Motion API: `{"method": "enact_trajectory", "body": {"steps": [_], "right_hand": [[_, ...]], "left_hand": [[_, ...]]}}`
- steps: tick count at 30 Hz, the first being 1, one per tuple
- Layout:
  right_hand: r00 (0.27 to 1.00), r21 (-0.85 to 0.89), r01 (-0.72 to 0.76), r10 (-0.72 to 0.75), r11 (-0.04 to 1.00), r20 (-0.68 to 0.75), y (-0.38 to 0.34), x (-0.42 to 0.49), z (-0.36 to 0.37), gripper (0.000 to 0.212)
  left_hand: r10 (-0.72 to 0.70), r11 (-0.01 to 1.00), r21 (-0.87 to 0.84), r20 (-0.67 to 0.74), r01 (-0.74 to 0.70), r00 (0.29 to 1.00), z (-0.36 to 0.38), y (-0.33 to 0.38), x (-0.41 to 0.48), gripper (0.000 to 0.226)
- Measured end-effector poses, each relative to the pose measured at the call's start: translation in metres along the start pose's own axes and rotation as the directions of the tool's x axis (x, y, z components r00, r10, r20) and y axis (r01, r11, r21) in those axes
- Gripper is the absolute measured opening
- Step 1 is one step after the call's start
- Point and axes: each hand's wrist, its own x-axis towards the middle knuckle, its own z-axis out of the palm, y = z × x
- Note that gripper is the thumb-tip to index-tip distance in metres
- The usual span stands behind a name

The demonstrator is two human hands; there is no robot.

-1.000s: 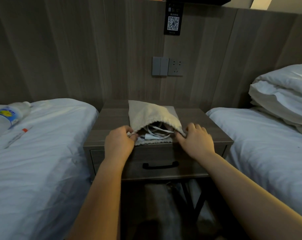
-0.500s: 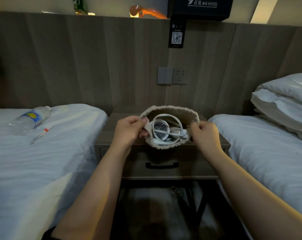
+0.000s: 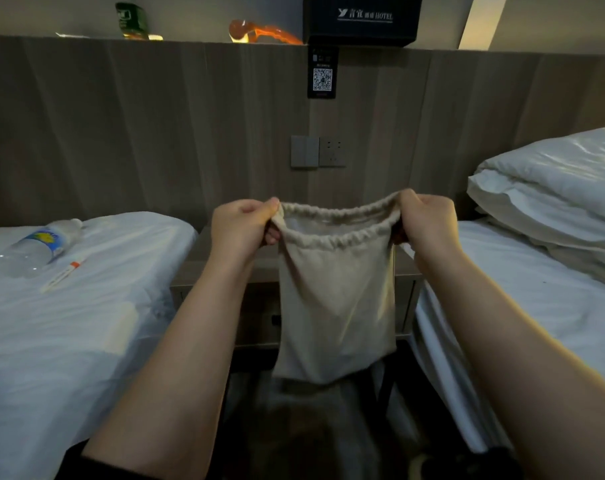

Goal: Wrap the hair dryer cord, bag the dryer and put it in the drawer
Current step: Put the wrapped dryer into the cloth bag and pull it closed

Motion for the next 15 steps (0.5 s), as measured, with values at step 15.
{"method": "enact_trajectory", "body": {"steps": [15], "right_hand": [[0.833,-0.033,-0.359,0.337,0.933,0.44,0.143,-0.029,-0.017,0.04]], "left_hand": [[-0.413,0.911,-0.005,-0.029,0.413,0.91,-0.002,-0.146,-0.028,0.02]]}}
